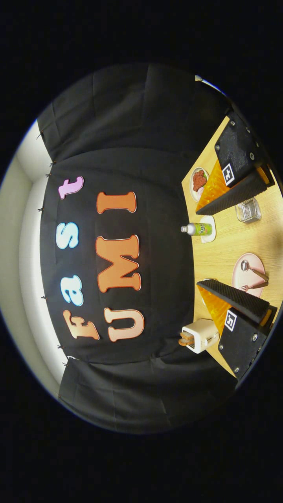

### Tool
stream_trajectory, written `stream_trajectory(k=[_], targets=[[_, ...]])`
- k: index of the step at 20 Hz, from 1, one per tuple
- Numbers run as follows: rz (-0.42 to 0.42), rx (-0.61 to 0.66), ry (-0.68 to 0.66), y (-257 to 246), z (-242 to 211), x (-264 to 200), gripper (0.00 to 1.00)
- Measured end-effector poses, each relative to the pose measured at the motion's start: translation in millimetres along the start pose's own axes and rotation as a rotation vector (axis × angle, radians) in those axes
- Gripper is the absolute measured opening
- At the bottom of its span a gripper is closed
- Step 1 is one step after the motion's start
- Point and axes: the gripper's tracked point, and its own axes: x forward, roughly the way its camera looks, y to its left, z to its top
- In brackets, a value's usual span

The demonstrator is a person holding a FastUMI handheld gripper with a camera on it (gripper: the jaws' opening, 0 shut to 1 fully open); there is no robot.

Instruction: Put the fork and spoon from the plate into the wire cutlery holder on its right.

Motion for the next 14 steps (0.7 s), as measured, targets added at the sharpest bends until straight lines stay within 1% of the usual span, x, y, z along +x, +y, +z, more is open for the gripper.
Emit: stream_trajectory(k=[9,14], targets=[[0.017,-0.010,0.040,24.2,-16.8,-0.1,0.99],[0.026,-0.036,0.085,39.0,-43.5,7.8,0.99]])
